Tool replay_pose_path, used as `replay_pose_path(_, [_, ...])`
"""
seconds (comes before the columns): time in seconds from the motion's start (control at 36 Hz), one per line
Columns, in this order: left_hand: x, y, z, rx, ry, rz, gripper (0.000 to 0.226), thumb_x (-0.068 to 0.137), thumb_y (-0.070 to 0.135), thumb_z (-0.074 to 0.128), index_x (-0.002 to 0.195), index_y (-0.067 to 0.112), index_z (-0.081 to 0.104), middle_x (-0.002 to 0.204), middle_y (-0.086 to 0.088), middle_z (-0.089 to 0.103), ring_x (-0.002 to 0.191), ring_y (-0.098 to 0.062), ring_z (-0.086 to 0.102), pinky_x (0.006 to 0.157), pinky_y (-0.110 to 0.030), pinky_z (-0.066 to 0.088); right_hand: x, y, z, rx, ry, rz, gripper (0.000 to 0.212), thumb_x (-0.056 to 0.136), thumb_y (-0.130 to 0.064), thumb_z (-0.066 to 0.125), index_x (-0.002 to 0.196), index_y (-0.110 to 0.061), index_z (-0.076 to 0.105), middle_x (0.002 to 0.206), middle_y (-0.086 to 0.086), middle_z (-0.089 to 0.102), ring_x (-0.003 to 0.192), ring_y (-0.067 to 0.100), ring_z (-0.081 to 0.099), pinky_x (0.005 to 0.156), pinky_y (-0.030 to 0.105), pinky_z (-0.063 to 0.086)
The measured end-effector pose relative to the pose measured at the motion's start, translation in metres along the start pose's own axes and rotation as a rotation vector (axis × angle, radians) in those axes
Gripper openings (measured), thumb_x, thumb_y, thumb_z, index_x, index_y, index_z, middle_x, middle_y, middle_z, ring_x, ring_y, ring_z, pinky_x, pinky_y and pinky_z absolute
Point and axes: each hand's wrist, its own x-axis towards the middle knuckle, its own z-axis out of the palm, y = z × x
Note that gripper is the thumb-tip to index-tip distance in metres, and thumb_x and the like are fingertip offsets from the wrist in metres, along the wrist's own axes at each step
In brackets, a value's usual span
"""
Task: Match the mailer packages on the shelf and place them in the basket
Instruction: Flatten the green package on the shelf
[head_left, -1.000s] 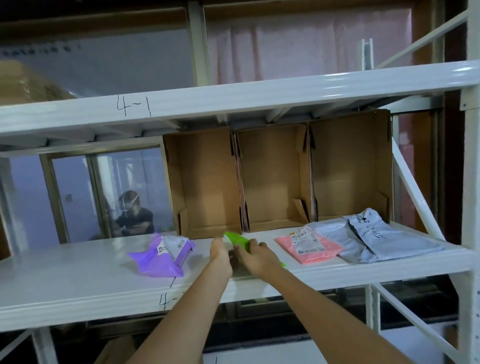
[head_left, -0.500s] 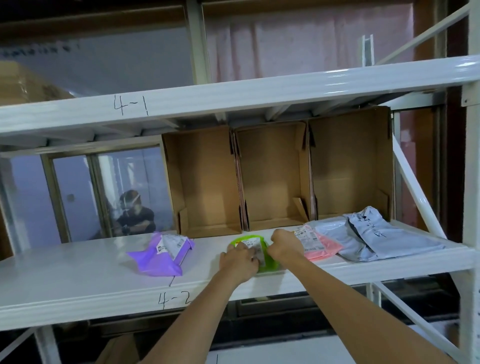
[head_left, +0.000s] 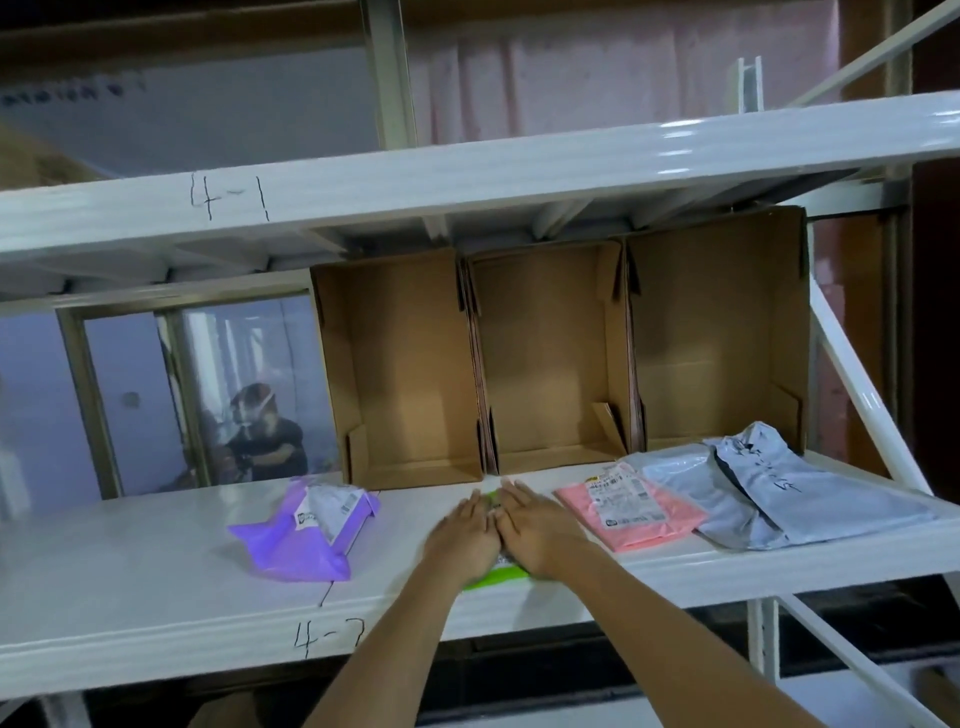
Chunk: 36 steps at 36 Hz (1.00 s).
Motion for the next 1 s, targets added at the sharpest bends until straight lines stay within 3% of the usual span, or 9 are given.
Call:
replay_pose_path(0.14, [0.0,0.001,-0.005,-0.04,-0.072,-0.016,0.061,0.102,0.032,0.026,0.155,0.017,0.0,0.162,-0.003,-0.005,0.149,-0.018,0.005,0.121,-0.037,0.012,-0.001,-0.001,-0.006,0.104,-0.058,0.064,0.05,0.107,-0.023,0.015,0.154,-0.007,0.013,0.163,0.007,0.006,0.15,0.017,0.003,0.117,0.029,0.006])
replay_pose_path(0.22, [0.002,0.0,-0.002,-0.004,-0.088,-0.012,0.061,0.101,0.035,0.027,0.154,0.016,0.003,0.162,-0.003,0.001,0.149,-0.018,0.007,0.121,-0.039,0.012,0.002,0.0,0.002,0.155,-0.057,0.062,0.049,0.107,-0.019,0.016,0.152,0.001,0.016,0.161,0.014,0.013,0.15,0.021,0.007,0.117,0.025,-0.001])
replay_pose_path(0.47, [0.004,0.0,-0.002,-0.022,-0.096,-0.052,0.055,0.101,0.037,0.026,0.152,0.018,0.021,0.158,-0.003,0.023,0.143,-0.019,0.025,0.118,-0.037,0.02,0.009,0.0,0.003,0.183,-0.129,0.104,0.052,0.106,-0.025,0.012,0.152,-0.005,0.022,0.16,0.01,0.019,0.148,0.019,0.015,0.119,0.027,0.01])
replay_pose_path(0.78, [0.001,0.003,-0.004,0.108,-0.128,0.001,0.058,0.102,0.034,0.028,0.154,0.015,0.009,0.161,-0.003,0.011,0.147,-0.019,0.013,0.119,-0.045,0.015,0.005,-0.001,0.001,0.218,-0.116,0.108,0.049,0.106,-0.021,0.014,0.15,-0.002,0.025,0.159,0.014,0.02,0.147,0.023,0.014,0.118,0.03,0.009])
replay_pose_path(1.0, [0.012,-0.003,0.01,0.123,-0.069,-0.152,0.059,0.099,0.041,0.02,0.154,0.022,0.01,0.161,0.001,0.009,0.148,-0.015,0.008,0.119,-0.048,0.006,0.006,0.0,0.004,0.242,-0.136,0.125,0.051,0.107,-0.027,0.01,0.154,-0.008,0.016,0.162,0.007,0.01,0.15,0.017,0.005,0.119,0.028,0.004])
